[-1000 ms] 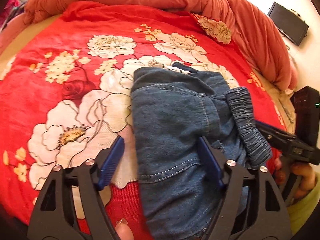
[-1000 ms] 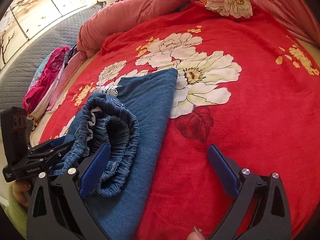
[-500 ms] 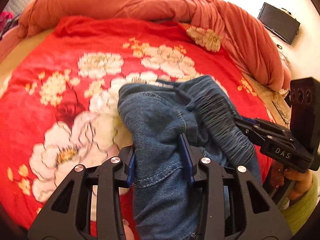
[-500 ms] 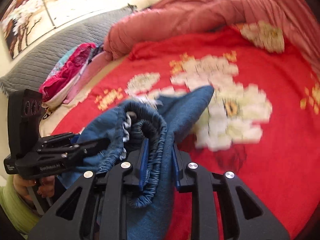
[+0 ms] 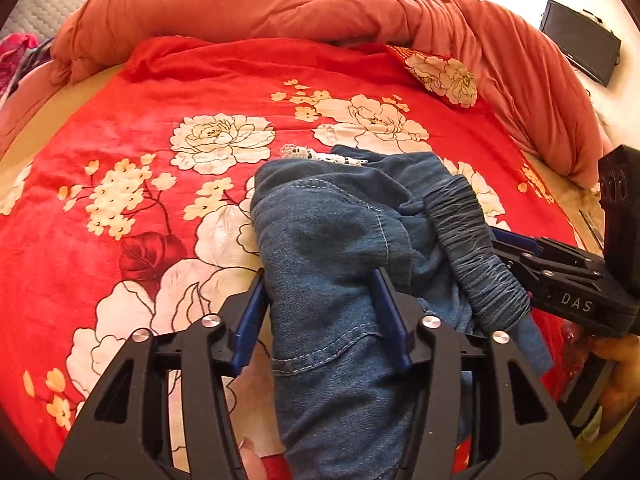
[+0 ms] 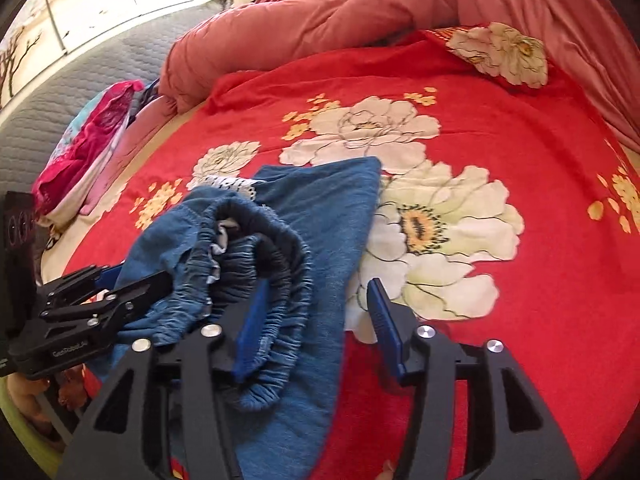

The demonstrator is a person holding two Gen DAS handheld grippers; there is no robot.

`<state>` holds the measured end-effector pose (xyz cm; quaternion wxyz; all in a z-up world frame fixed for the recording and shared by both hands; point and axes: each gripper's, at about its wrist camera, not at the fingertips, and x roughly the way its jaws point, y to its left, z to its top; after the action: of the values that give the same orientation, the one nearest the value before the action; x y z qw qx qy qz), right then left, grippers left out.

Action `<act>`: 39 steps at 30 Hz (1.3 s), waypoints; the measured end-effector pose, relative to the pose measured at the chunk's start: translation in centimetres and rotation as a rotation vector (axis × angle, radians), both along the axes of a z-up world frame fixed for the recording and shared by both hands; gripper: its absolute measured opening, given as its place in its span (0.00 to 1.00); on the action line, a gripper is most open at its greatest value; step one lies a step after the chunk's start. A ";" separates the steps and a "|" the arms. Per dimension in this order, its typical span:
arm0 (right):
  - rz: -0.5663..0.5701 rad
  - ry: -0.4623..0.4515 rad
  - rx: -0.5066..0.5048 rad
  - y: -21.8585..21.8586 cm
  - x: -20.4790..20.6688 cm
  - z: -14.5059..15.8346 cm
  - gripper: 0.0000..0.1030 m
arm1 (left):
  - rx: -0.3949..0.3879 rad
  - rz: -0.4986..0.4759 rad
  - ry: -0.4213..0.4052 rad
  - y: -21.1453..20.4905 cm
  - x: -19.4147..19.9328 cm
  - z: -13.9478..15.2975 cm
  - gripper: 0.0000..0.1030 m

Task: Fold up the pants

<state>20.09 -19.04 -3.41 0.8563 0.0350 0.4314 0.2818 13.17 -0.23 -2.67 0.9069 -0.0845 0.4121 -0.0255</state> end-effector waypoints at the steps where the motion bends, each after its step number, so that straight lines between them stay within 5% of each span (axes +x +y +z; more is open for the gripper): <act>1: -0.011 -0.004 -0.007 -0.1 -0.2 0.1 0.60 | 0.000 0.002 0.000 0.1 -0.2 0.1 0.50; 12: -0.088 -0.208 -0.030 -1.8 -5.7 3.9 0.93 | -0.013 0.017 -0.051 -0.1 -4.1 2.9 0.74; 19: -0.133 -0.307 -0.047 -2.2 -9.0 5.8 0.95 | 0.008 0.014 -0.104 -0.5 -7.7 4.0 0.90; 39: -0.137 -0.400 -0.057 -2.4 -15.7 7.6 0.95 | -0.001 0.068 -0.138 -1.1 -13.5 3.7 0.91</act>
<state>4.34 -21.43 4.24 0.9427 -0.0164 0.2574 0.2118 -0.34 -1.28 1.05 0.9334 -0.0968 0.3456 -0.0004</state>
